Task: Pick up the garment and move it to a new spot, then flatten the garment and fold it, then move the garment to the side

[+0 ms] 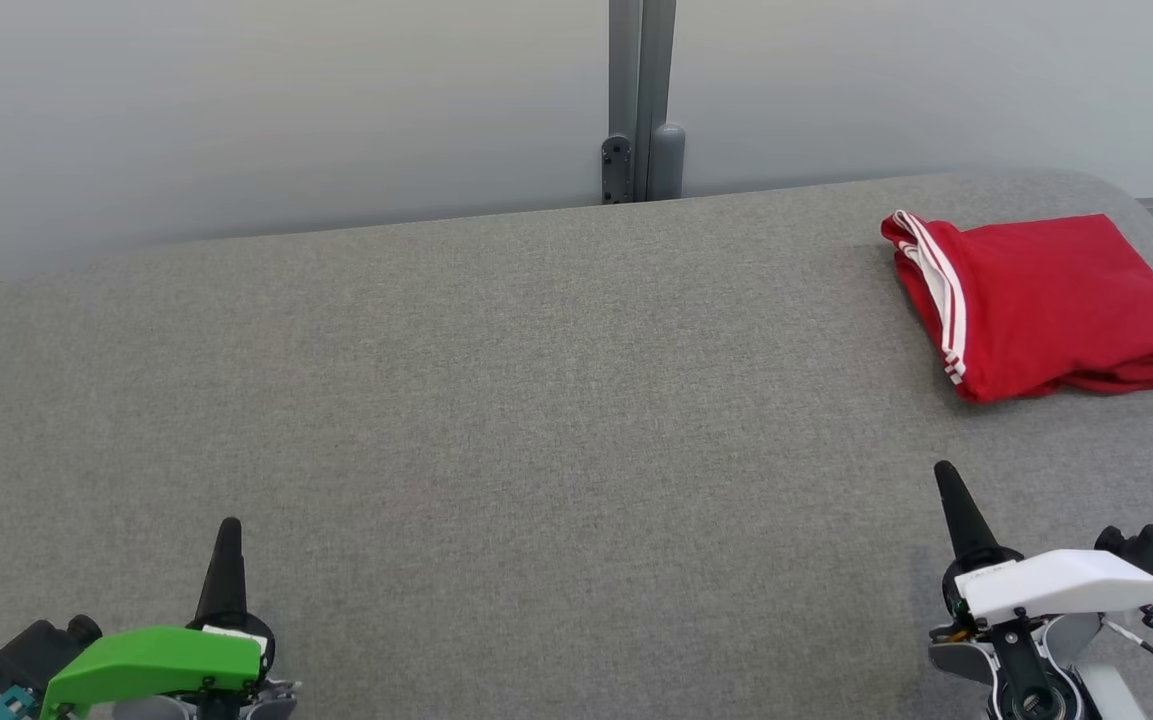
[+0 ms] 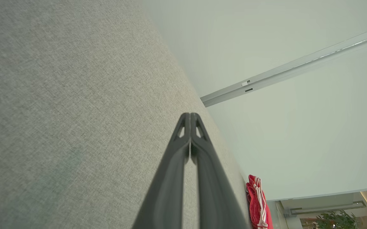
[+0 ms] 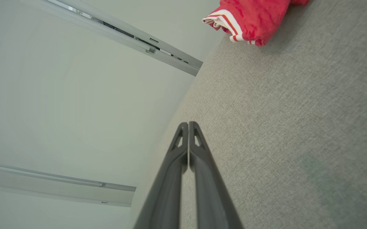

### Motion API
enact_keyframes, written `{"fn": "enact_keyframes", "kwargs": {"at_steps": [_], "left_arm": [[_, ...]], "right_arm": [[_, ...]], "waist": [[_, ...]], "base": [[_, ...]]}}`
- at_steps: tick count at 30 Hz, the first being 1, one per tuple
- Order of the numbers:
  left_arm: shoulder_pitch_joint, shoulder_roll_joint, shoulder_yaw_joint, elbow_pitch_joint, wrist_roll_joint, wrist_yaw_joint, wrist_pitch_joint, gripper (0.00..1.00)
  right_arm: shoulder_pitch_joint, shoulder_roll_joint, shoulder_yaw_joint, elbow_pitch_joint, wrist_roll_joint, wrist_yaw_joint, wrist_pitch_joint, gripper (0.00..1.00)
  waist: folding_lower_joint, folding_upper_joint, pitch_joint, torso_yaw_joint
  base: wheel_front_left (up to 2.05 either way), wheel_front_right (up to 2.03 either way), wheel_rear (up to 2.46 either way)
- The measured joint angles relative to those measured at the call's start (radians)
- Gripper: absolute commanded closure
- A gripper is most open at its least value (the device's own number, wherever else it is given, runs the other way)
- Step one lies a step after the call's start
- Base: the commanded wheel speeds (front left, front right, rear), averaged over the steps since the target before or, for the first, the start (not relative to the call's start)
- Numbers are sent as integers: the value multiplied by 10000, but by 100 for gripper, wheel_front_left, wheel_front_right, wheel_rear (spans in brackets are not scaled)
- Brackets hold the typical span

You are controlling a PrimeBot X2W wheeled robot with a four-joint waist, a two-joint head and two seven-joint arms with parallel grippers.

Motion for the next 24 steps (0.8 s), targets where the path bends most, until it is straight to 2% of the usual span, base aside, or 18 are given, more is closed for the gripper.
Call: {"fn": "enact_keyframes", "kwargs": {"at_steps": [24], "left_arm": [[-346, -25, 364, 33, -1994, -309, 550, 100]], "right_arm": [[-103, -2, -422, -127, 2094, 0, 585, 100]], "waist": [[0, 0, 21, 54]], "base": [[0, 0, 0]]}}
